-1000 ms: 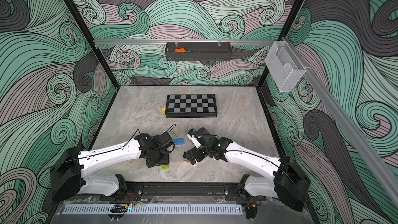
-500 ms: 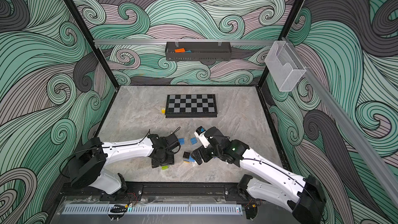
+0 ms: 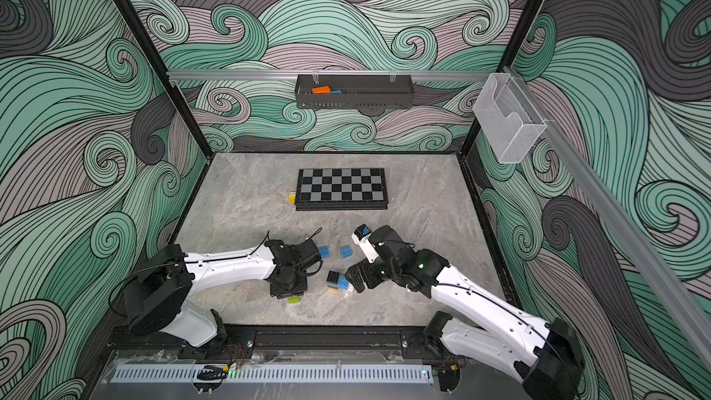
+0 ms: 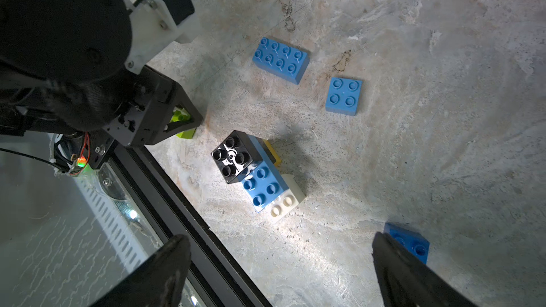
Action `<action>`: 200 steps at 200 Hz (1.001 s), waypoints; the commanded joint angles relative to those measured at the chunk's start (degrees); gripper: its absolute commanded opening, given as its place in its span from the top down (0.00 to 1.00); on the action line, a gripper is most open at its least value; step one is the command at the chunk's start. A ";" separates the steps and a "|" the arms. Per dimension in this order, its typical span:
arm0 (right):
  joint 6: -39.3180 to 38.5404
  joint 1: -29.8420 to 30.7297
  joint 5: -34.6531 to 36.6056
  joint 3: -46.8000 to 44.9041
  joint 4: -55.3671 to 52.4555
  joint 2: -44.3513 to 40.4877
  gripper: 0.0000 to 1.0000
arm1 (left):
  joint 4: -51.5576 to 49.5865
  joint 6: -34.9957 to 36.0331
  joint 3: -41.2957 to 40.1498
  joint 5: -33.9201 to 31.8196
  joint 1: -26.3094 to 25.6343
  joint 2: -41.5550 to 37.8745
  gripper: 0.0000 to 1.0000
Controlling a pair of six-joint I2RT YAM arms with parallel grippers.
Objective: Assemble a giraffe with lego
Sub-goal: Pick up the lego brick from the center of the board, then assemble the lego brick with the lego brick.
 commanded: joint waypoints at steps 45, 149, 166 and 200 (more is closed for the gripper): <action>1.06 -1.04 3.08 0.45 -1.95 -2.78 0.01 | -15.97 8.37 13.34 -5.31 0.27 -2.42 1.00; 5.65 -1.18 6.59 3.18 -11.60 -11.32 0.01 | -23.96 25.30 42.59 1.45 0.19 12.70 1.00; 6.73 -1.23 7.34 4.05 -13.93 -12.05 0.01 | -22.97 26.01 42.61 3.30 0.10 13.84 1.00; 9.24 -1.22 8.66 2.83 -14.32 -13.82 0.01 | -21.41 26.97 42.04 6.14 -0.51 15.36 1.00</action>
